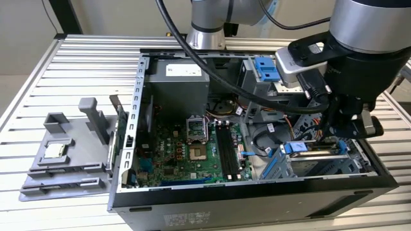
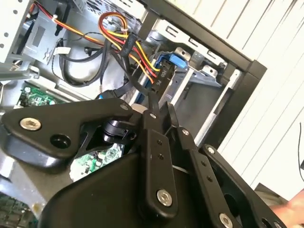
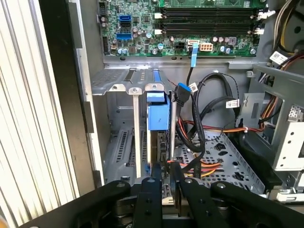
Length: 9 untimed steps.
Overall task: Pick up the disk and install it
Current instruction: 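Insert the second disk wire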
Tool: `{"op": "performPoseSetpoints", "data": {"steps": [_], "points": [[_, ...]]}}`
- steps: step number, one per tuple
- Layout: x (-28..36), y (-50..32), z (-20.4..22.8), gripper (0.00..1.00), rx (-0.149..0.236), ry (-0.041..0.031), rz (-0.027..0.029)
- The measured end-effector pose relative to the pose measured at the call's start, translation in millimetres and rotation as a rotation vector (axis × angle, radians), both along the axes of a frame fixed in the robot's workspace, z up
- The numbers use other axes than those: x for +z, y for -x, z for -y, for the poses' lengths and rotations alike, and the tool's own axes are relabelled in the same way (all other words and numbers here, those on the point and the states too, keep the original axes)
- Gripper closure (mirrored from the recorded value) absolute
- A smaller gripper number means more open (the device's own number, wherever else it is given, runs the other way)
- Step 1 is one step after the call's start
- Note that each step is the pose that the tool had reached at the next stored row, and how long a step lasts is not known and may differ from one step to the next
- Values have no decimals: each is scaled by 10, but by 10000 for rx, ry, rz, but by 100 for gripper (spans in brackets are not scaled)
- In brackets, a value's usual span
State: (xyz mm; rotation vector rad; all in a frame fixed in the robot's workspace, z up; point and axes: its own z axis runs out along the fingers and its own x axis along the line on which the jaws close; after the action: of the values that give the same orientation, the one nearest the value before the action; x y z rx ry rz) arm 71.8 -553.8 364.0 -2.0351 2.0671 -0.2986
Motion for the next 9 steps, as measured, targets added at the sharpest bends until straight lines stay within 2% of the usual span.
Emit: {"op": "performPoseSetpoints", "data": {"steps": [9], "points": [[5,0,0,0,0,0,0]]}}
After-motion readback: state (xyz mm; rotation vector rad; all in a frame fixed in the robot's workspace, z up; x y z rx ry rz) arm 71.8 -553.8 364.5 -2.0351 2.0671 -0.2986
